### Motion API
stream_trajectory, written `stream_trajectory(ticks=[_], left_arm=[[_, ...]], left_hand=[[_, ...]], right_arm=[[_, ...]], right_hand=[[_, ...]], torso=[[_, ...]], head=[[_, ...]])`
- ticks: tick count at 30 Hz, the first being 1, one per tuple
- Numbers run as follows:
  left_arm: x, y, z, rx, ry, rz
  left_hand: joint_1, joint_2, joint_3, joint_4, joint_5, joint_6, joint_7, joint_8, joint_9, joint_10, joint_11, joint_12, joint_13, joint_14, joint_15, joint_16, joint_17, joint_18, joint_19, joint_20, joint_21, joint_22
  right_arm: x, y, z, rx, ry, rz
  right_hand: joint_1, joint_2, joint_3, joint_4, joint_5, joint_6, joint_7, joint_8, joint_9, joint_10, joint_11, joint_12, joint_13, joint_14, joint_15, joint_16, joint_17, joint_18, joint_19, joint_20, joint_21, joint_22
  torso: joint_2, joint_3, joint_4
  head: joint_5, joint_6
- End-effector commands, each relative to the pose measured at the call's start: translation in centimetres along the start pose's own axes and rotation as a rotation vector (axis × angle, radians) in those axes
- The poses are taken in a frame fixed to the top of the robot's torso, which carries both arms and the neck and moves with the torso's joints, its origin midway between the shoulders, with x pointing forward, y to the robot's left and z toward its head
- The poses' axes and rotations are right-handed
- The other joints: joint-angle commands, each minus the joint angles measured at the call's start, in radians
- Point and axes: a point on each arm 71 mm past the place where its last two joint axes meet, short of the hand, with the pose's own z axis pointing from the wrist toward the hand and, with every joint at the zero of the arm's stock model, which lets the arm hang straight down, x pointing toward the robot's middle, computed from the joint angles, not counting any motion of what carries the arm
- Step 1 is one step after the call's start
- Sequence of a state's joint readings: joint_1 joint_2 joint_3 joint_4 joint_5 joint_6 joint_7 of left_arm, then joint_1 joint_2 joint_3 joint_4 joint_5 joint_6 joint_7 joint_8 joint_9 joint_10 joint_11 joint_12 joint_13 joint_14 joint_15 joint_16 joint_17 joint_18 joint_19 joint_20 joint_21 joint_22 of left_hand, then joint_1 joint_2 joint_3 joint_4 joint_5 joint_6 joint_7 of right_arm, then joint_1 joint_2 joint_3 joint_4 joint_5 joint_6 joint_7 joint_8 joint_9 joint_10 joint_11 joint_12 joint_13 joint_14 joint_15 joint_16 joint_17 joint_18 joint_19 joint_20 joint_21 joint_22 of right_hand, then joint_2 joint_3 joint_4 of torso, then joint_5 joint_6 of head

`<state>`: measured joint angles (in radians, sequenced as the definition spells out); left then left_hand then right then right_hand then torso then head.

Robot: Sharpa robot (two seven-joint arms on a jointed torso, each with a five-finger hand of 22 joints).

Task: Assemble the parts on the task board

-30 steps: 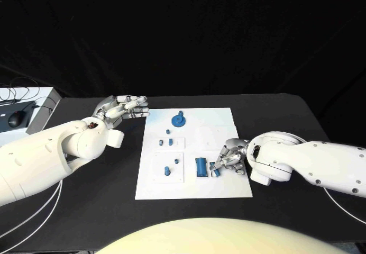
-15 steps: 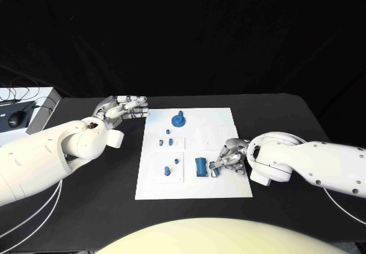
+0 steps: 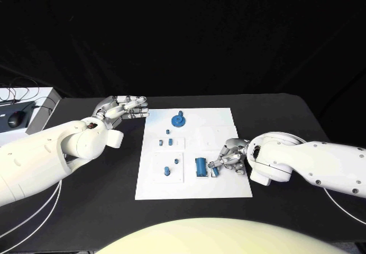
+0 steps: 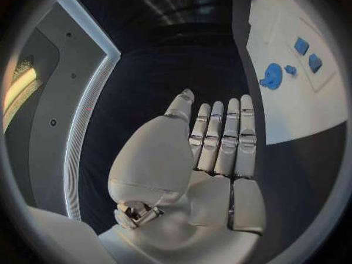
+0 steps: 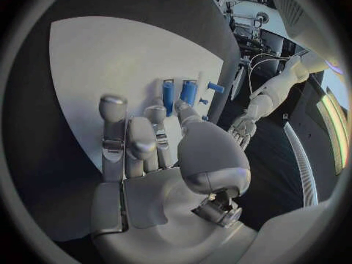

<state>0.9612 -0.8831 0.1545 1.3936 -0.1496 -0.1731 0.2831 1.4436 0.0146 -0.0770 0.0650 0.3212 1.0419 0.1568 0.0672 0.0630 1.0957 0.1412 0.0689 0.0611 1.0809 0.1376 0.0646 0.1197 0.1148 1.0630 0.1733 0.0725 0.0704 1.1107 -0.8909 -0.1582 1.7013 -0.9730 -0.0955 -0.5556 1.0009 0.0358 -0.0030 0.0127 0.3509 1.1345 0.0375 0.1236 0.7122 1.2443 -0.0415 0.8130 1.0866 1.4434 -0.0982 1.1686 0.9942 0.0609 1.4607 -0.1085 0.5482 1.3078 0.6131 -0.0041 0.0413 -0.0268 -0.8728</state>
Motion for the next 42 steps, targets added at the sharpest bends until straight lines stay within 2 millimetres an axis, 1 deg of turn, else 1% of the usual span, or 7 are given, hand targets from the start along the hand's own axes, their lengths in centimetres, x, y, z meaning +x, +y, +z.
stream_trajectory(ticks=[1,17,29,31,35,41,42], left_arm=[[0.2,-0.1,0.0,0.005,0.015,-0.006],[0.2,0.0,0.1,0.005,0.013,-0.005],[0.3,0.0,0.1,0.014,0.016,-0.007],[0.3,-0.1,0.2,0.021,0.016,-0.007],[0.4,-0.2,0.2,0.039,0.009,-0.023],[0.0,-0.3,0.3,0.081,-0.031,-0.043],[-0.2,-0.3,0.4,0.092,-0.046,-0.046]], left_hand=[[-0.003,0.009,0.002,0.006,-0.001,0.000,-0.001,-0.002,-0.001,0.003,0.000,-0.002,-0.001,0.000,-0.004,-0.002,0.001,0.000,-0.006,-0.003,-0.004,0.000],[0.000,0.009,0.002,0.007,-0.001,0.000,-0.001,-0.002,-0.001,0.003,0.000,-0.002,-0.001,0.000,-0.004,-0.002,0.001,0.000,-0.006,-0.003,-0.004,0.000],[0.002,0.008,0.003,0.005,0.000,0.001,-0.002,-0.002,-0.001,0.004,0.000,-0.002,-0.001,0.000,-0.004,-0.002,0.001,0.000,-0.006,-0.003,-0.004,0.000],[0.003,0.008,0.003,0.005,-0.001,0.001,-0.003,-0.002,-0.001,0.005,-0.001,-0.002,-0.001,0.002,-0.004,-0.002,0.001,0.000,-0.006,-0.003,-0.003,0.000],[0.004,0.006,0.003,0.002,-0.001,0.007,-0.007,-0.002,0.000,0.013,-0.004,-0.002,-0.001,0.010,-0.007,-0.002,0.003,0.000,-0.003,-0.004,-0.003,0.000],[0.010,0.008,0.011,0.001,-0.003,0.027,-0.023,-0.003,-0.001,0.053,-0.018,-0.008,-0.001,0.042,-0.019,-0.003,0.007,-0.003,-0.002,-0.007,-0.003,0.001],[0.011,0.010,0.013,0.001,-0.004,0.029,-0.025,-0.003,-0.001,0.057,-0.019,-0.009,-0.001,0.043,-0.019,-0.003,0.006,-0.004,-0.002,-0.008,-0.003,0.000]], right_arm=[[0.2,0.2,-0.1,-0.012,0.007,0.000],[0.2,-0.5,-0.9,-0.013,-0.002,0.017],[-0.6,-1.2,-1.7,-0.124,-0.053,0.078],[-1.1,-1.2,-1.9,-0.197,-0.085,0.126],[-2.6,-1.1,-2.1,-0.365,-0.165,0.271],[-5.9,-1.5,-1.8,-0.550,-0.305,0.451],[-6.9,-1.7,-1.5,-0.577,-0.346,0.477]], right_hand=[[-0.010,-0.005,-0.008,0.003,-0.003,0.007,-0.001,0.005,-0.001,0.006,0.004,0.003,0.001,0.003,0.001,-0.004,-0.002,0.001,0.003,0.000,-0.002,0.074],[-0.014,-0.008,-0.017,0.012,0.007,0.009,-0.004,0.011,0.002,0.007,0.002,0.003,0.002,0.003,0.000,-0.002,-0.001,0.001,0.004,-0.001,0.001,0.075],[0.099,0.002,0.003,-0.065,-0.064,0.000,-0.003,0.013,0.005,0.006,0.002,0.002,0.002,0.001,-0.001,-0.011,-0.011,-0.001,-0.001,-0.002,-0.016,0.072],[0.114,0.005,0.002,-0.071,-0.064,-0.007,0.003,0.001,-0.006,-0.006,0.006,-0.015,-0.007,-0.004,0.002,-0.025,-0.026,0.001,-0.010,0.000,-0.056,0.063],[0.176,0.008,0.004,-0.096,-0.048,-0.017,0.015,-0.025,-0.036,-0.052,0.016,-0.106,-0.076,-0.035,0.007,-0.187,-0.182,0.008,-0.066,0.009,-0.342,-0.009],[0.230,0.014,0.006,-0.118,-0.051,-0.068,0.052,-0.056,-0.125,-0.085,0.039,-0.207,-0.194,-0.047,0.031,-0.385,-0.294,-0.003,-0.116,0.030,-0.458,-0.120],[0.235,0.016,0.008,-0.118,-0.064,-0.106,0.074,-0.056,-0.163,-0.113,0.055,-0.253,-0.238,-0.073,0.042,-0.448,-0.324,-0.008,-0.145,0.041,-0.484,-0.153]], torso=[[0.000,0.0002,-0.0003],[0.001,0.0002,-0.0005],[-0.001,-0.0004,0.0001],[-0.002,-0.0003,0.0003],[-0.003,-0.0005,0.0008],[-0.007,-0.0036,-0.0017],[-0.012,-0.0062,-0.0032]], head=[[0.000,0.000],[0.000,0.000],[-0.003,0.000],[-0.004,0.000],[-0.002,0.000],[0.006,0.042],[0.006,0.050]])
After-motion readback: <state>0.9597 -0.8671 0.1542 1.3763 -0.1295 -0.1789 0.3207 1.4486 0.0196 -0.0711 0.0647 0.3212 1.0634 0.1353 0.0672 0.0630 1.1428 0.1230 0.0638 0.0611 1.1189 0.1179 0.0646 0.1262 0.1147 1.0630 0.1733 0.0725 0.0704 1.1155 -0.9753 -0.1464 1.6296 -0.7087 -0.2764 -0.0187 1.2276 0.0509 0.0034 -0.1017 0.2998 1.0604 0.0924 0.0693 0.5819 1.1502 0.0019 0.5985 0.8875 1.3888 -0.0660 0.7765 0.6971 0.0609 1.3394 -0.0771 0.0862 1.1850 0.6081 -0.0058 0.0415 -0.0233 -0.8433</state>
